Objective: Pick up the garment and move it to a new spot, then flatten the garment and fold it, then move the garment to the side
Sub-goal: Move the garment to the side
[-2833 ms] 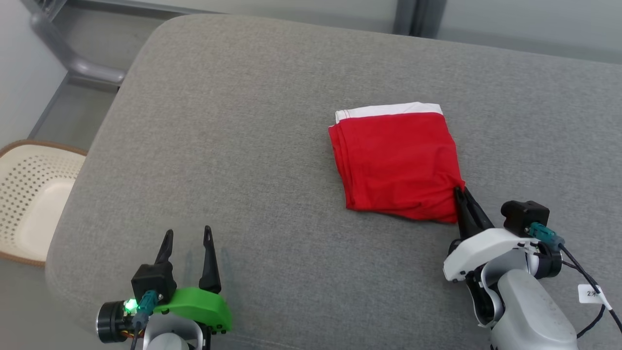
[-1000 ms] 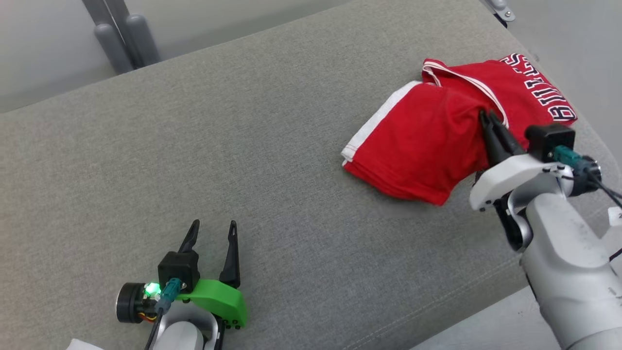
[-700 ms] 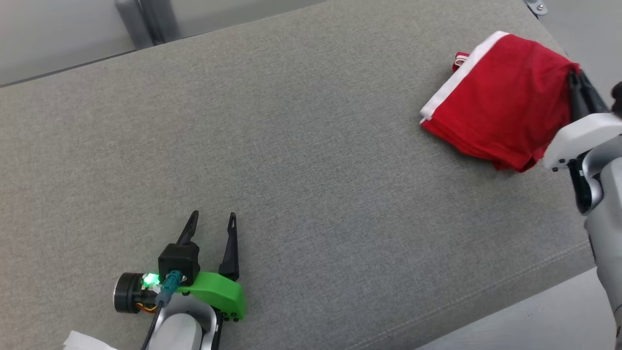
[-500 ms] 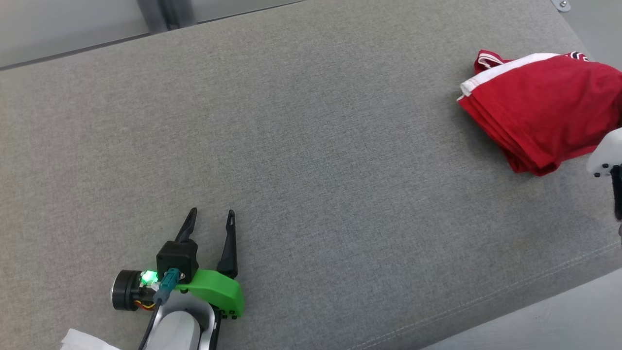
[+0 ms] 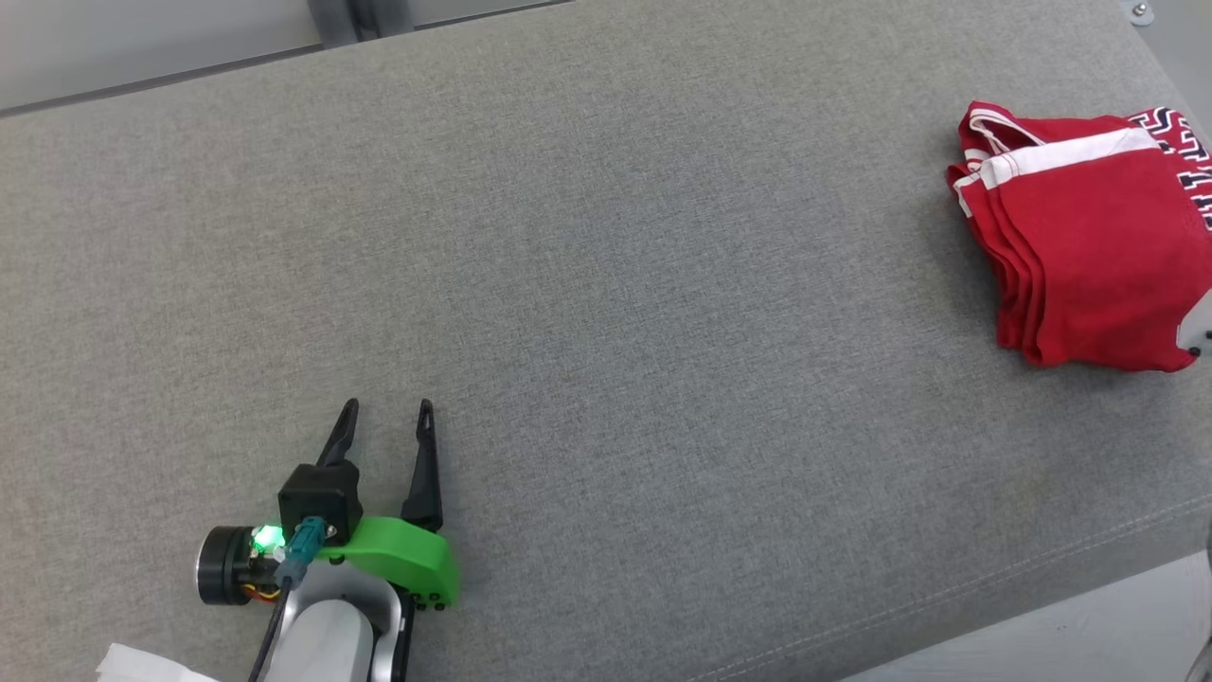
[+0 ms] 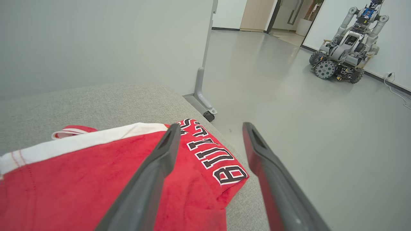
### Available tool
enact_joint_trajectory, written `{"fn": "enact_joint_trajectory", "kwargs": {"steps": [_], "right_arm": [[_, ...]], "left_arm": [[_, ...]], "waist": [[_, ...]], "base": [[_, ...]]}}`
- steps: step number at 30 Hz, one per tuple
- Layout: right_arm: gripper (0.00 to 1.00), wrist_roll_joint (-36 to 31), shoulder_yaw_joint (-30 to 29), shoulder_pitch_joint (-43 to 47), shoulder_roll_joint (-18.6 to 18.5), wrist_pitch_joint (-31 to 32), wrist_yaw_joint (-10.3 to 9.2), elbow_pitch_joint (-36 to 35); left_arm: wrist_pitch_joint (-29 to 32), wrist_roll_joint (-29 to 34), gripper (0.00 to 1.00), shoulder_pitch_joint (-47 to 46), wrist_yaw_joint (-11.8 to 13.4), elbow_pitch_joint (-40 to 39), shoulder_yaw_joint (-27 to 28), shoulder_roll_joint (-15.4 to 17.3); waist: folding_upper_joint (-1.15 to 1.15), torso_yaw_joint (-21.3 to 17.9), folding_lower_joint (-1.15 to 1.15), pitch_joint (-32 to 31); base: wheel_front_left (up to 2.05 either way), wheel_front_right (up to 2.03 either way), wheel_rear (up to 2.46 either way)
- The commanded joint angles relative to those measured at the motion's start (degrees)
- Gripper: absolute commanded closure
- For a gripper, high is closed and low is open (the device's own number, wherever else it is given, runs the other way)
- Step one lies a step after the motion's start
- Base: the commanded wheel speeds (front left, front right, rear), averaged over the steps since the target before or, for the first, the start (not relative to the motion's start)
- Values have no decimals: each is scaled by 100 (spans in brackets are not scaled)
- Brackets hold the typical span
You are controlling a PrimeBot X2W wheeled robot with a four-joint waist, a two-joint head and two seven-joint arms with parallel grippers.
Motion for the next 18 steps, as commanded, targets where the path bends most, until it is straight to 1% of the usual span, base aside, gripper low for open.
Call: {"fn": "enact_joint_trajectory", "kwargs": {"steps": [1,3,7,13,18], "right_arm": [[0,-31,24,95,84,-14,-3,-94],[0,14,90,137,194,-13,-3,-224],[0,184,447,307,403,-13,-3,-488],[0,708,1266,703,619,-14,-3,-936],[0,1159,1821,1050,681,-13,-3,-1265]], "left_arm": [[4,8,0,-8,18,-15,66,37],[4,16,0,13,30,-30,138,37],[4,2,0,58,24,-47,210,36],[4,-70,0,134,48,-51,213,34],[4,-160,0,186,100,-66,230,34]], "waist": [[0,7,0,-16],[0,26,0,-37],[0,111,0,-113],[0,348,0,-254],[0,631,0,-359]], "base": [[0,0,0],[0,0,0],[0,0,0],[0,0,0],[0,0,0]]}}
